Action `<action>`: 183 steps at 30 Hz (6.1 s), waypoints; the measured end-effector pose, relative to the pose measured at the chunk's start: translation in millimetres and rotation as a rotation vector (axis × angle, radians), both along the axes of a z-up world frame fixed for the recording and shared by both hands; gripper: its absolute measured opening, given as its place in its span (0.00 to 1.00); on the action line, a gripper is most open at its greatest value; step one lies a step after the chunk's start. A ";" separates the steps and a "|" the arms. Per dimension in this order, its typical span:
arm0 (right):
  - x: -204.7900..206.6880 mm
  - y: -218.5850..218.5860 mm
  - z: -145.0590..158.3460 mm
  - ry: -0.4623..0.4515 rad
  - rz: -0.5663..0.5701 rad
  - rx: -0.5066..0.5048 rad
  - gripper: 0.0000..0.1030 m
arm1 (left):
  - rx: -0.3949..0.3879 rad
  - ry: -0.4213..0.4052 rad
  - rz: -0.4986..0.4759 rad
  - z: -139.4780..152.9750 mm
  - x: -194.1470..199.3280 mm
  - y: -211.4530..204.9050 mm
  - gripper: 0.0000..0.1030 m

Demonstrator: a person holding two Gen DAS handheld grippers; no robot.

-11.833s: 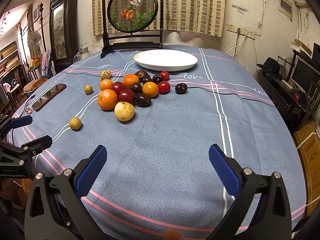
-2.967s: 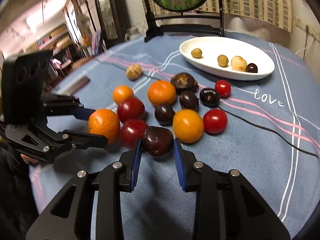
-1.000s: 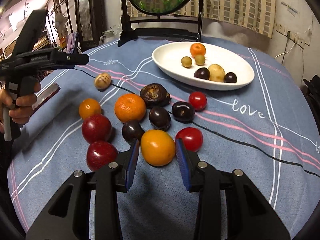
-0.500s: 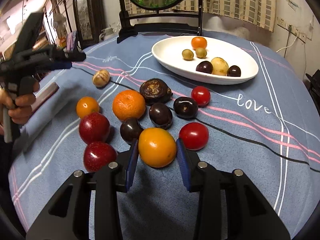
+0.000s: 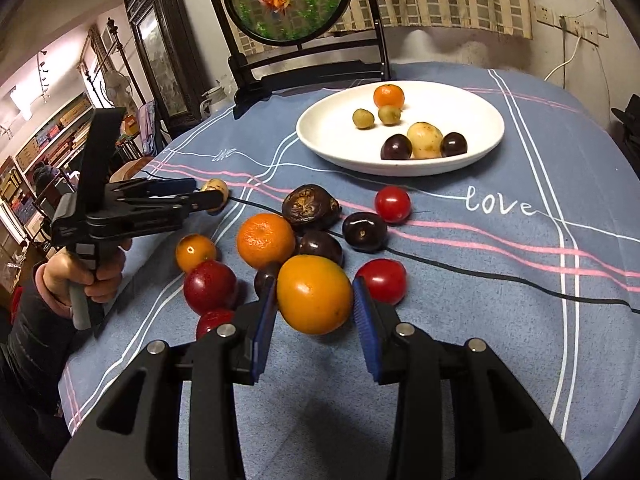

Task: Organize fruits
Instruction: 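Grasp the brown round fruit with the left tool while the right tool grasps a small orange, then set both held fruits on the white plate and open both tools, then grasp an orange with the left tool while the right tool grasps a red plum, then carry the orange and red plum onto the white plate and release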

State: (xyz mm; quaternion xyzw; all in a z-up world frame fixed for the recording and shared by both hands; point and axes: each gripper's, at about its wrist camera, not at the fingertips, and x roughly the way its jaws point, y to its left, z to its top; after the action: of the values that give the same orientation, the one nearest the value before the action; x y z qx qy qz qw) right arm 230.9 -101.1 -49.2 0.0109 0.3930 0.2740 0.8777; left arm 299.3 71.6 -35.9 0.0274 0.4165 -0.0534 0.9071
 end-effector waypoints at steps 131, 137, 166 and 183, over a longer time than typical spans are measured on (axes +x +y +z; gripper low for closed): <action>-18.2 34.2 -5.0 0.028 0.158 -0.097 0.38 | 0.014 0.046 -0.331 -6.0 -58.5 -46.4 0.40; -12.9 25.2 11.0 0.013 0.165 0.003 0.38 | -0.043 0.020 -0.307 11.8 -55.1 -41.6 0.40; 114.7 -14.4 37.0 -0.151 -0.138 -0.023 0.64 | 0.003 -0.110 0.001 68.4 92.2 -62.5 0.95; 19.4 0.6 -7.2 -0.067 0.011 -0.178 0.64 | -0.075 -0.056 0.006 20.9 -41.1 -45.0 0.98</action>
State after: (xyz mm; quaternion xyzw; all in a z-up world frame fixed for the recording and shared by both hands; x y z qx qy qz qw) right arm 250.3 -100.5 -56.5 -0.0784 0.3863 0.2432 0.8863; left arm 258.2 26.6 -15.0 -0.0064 0.3889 -0.0653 0.9189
